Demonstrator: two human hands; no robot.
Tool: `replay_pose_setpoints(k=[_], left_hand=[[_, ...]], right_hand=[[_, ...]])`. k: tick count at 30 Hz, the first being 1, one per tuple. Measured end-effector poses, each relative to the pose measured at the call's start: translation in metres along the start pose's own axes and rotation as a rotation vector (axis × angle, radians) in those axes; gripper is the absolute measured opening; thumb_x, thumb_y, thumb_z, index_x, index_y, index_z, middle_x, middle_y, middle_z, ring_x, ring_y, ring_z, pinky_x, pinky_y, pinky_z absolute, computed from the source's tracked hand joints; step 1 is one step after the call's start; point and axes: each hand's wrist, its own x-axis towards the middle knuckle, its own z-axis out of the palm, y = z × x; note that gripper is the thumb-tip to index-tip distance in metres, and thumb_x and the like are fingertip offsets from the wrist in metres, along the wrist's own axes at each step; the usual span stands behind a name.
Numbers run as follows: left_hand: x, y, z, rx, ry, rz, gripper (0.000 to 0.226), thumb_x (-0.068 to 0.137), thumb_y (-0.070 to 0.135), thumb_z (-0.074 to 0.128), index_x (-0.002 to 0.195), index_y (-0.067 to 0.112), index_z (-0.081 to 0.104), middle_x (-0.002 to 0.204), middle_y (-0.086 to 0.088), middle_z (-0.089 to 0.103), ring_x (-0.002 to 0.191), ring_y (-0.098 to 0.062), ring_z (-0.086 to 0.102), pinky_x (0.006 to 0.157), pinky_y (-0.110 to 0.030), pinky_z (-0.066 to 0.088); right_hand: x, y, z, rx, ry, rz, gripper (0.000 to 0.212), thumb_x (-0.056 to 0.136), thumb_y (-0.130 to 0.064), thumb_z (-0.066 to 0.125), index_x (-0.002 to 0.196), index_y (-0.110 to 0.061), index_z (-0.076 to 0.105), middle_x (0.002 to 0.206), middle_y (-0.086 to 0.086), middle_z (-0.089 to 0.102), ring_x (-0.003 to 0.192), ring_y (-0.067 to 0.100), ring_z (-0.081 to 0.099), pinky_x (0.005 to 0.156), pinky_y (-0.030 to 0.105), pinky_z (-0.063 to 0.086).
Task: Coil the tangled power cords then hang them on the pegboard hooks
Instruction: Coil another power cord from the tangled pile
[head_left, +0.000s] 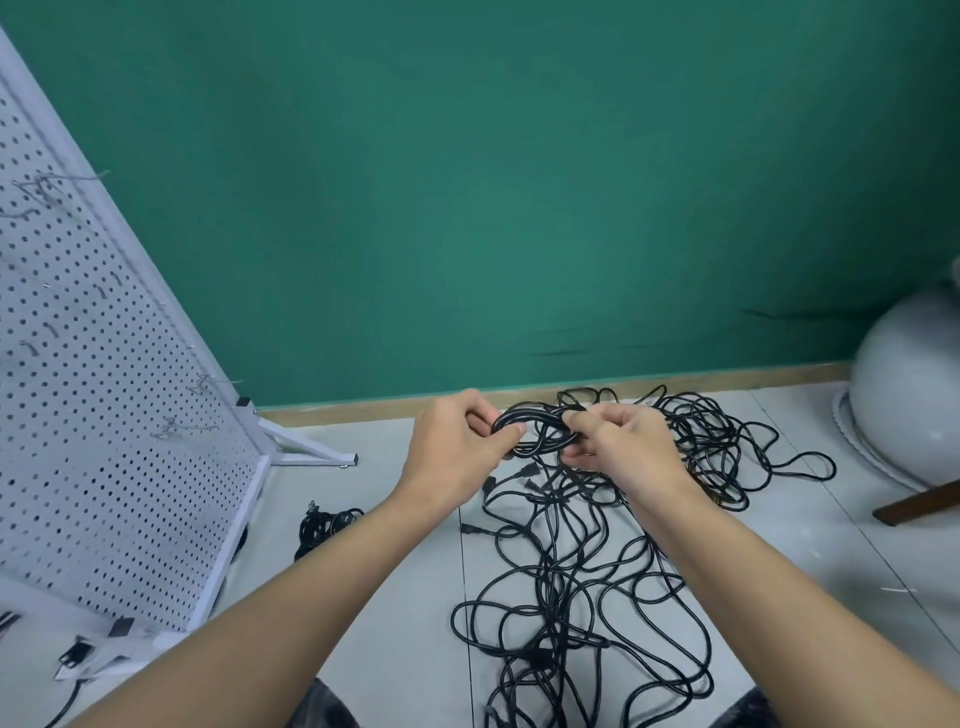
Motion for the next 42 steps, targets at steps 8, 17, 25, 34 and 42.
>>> replay_pose_setpoints(k=[8, 17, 25, 34, 42], left_hand=[[-0.024, 0.016, 0.006, 0.034, -0.006, 0.142, 0.027, 0.088, 0.021, 0.080, 0.075, 0.016, 0.057, 0.058, 0.004, 0.061, 0.052, -0.017, 0.069, 0.053, -0.033, 0.054], [-0.015, 0.017, 0.000, -0.306, -0.182, -0.323, 0.026, 0.096, 0.005, 0.056, 0.111, 0.024, 0.068, 0.081, -0.010, 0.061, 0.053, -0.020, 0.060, 0.051, -0.027, 0.049], [-0.007, -0.010, -0.015, 0.075, -0.599, -0.014, 0.027, 0.100, 0.053, 0.057, 0.108, 0.036, 0.077, 0.130, 0.027, 0.061, 0.123, 0.010, 0.053, 0.110, -0.023, 0.036], [0.001, -0.014, 0.003, -0.018, -0.385, 0.181, 0.007, 0.101, 0.019, 0.065, 0.097, 0.019, 0.071, 0.096, -0.002, 0.078, 0.094, -0.020, 0.075, 0.095, -0.043, 0.059], [0.012, 0.012, -0.009, -0.443, -0.031, 0.056, 0.023, 0.103, 0.016, 0.063, 0.098, -0.006, 0.061, 0.086, -0.014, 0.079, 0.083, -0.024, 0.078, 0.075, -0.032, 0.064]], right_hand=[[0.000, 0.001, -0.003, 0.008, -0.019, 0.100, 0.020, 0.096, -0.010, 0.069, 0.088, 0.008, 0.072, 0.085, 0.026, 0.070, 0.059, 0.023, 0.068, 0.084, 0.045, 0.064], [-0.011, -0.019, -0.003, 0.053, -0.056, -0.148, 0.012, 0.098, -0.012, 0.068, 0.094, -0.001, 0.071, 0.074, 0.007, 0.059, 0.058, 0.014, 0.061, 0.063, 0.029, 0.062], [0.000, -0.026, -0.027, 0.025, 0.020, -0.073, 0.021, 0.096, -0.012, 0.071, 0.100, 0.009, 0.071, 0.085, 0.015, 0.061, 0.056, 0.014, 0.056, 0.055, 0.022, 0.057], [0.007, -0.027, -0.028, 0.274, -0.097, 0.169, 0.038, 0.100, -0.031, 0.064, 0.114, 0.005, 0.063, 0.114, 0.016, 0.070, 0.083, 0.018, 0.071, 0.071, 0.027, 0.062], [-0.002, 0.001, -0.014, -0.516, -0.565, -0.008, 0.053, 0.092, -0.045, 0.073, 0.139, -0.024, 0.059, 0.125, -0.011, 0.070, 0.110, -0.002, 0.067, 0.099, 0.021, 0.052]])
